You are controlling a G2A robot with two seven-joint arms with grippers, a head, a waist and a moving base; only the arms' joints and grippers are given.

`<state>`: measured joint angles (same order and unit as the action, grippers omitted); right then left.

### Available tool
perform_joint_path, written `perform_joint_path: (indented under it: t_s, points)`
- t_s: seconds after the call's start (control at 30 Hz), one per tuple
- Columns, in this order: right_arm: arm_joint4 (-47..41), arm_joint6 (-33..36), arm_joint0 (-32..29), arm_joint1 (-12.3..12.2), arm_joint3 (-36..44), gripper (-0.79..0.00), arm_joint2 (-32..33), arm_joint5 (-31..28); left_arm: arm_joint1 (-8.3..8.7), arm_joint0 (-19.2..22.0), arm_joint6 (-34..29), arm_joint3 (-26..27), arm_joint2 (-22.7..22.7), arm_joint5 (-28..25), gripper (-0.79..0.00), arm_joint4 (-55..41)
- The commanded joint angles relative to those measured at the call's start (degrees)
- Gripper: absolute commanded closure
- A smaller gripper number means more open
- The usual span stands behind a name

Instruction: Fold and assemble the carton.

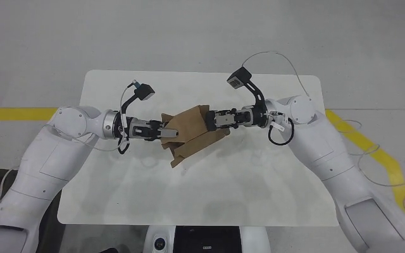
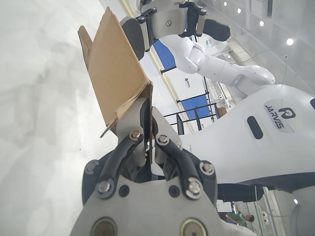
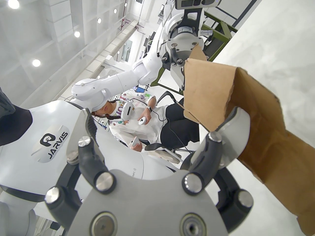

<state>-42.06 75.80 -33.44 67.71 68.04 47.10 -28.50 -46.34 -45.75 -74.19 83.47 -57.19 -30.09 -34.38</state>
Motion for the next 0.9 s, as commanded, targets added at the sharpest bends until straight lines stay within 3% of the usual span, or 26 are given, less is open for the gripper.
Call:
perform_joint_path:
  t_s: [0.0,0.87]
  points:
    - [-0.1,0.2,0.1,0.0,-0.3,-0.785,-0.1,0.2,0.07,-0.1,-0.1,0.3,-0.1,0.1,0.000,-0.1]
    - [-2.3,-0.1,1.1,0.7,-1.2,-0.785,-2.9,-0.2,0.79,-1.4,-0.3,3.1,-0.5,0.3,0.000,-0.3]
